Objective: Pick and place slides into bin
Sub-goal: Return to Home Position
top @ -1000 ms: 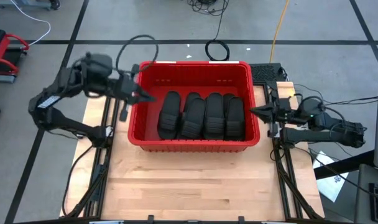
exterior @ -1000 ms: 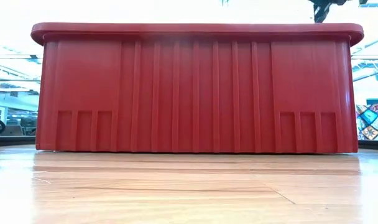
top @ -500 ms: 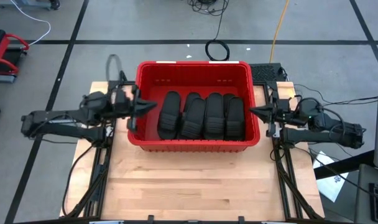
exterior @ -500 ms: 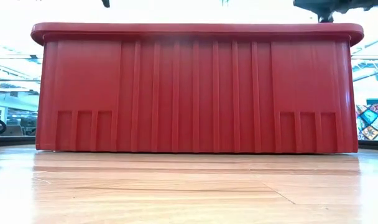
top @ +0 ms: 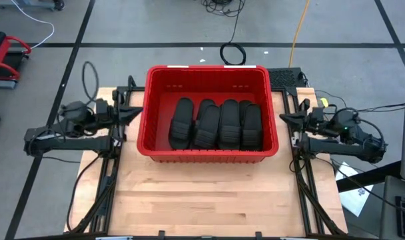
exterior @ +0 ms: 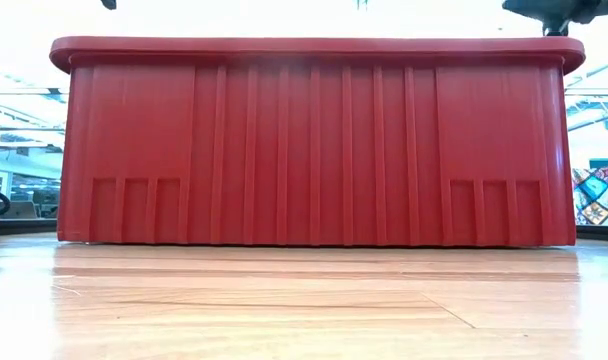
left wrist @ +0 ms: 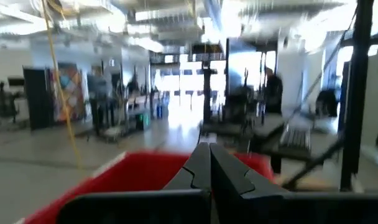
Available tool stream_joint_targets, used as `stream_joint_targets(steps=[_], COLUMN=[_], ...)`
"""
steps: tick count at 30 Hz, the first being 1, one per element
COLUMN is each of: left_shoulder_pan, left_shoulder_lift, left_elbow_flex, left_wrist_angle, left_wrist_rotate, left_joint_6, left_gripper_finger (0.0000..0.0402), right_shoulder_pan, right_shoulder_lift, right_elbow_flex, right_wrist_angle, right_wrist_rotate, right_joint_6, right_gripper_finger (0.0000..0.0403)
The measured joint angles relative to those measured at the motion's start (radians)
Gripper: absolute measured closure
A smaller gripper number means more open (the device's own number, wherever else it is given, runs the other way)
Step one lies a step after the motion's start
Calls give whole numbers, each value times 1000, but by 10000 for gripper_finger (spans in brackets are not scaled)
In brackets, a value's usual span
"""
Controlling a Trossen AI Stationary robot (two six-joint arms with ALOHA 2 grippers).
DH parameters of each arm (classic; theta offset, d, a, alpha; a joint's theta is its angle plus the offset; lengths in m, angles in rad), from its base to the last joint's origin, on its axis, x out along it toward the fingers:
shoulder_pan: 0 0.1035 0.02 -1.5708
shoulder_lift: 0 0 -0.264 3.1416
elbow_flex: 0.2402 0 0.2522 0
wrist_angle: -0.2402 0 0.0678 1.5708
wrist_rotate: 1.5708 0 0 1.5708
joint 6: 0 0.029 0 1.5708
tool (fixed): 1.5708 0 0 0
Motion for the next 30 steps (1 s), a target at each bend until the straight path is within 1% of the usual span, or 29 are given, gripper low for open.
stream_joint_targets(steps=[2, 5, 6, 9, 12, 15, 17, 19, 22, 24, 27, 30], left_shoulder_pan=[0, 0, 0, 0, 0, 0, 0, 0, 0, 0, 0, 0], left_shoulder_lift=[-31, -77, -88, -105, -117, -118, -128, -150, -197, -225, -254, -263], left_elbow_flex=[-2, -2, -2, -1, -2, -7, -16, -31, -80, -120, -186, -263], left_wrist_angle=[-77, -145, -153, -183, -197, -201, -205, -200, -189, -140, -32, 24], left_wrist_rotate=[-13, -65, -75, -67, -70, -105, -108, -90, -32, -29, -14, -20], left_joint_6=[23, 63, 76, 95, 142, 175, 176, 137, 56, 8, -10, -15], left_gripper_finger=[402, 402, 402, 401, 401, 401, 401, 401, 401, 401, 401, 401], right_shoulder_pan=[0, 0, 0, 0, 0, 0, 0, 0, 0, 0, 0, 0], right_shoulder_lift=[-3, -6, -6, -9, -24, -49, -73, -93, -92, -88, -92, -91], right_elbow_flex=[0, 0, 0, 0, 0, -1, -2, -1, -3, -7, -24, -37], right_wrist_angle=[-49, -90, -89, -90, -129, -205, -198, -194, -202, -179, -176, -159], right_wrist_rotate=[14, 77, 83, 64, 22, 27, 45, 47, 48, 46, 26, 19], right_joint_6=[-27, -20, -14, -12, -10, -10, -12, -19, -22, -21, 4, 15], right_gripper_finger=[403, 403, 403, 403, 403, 403, 403, 403, 403, 403, 403, 403])
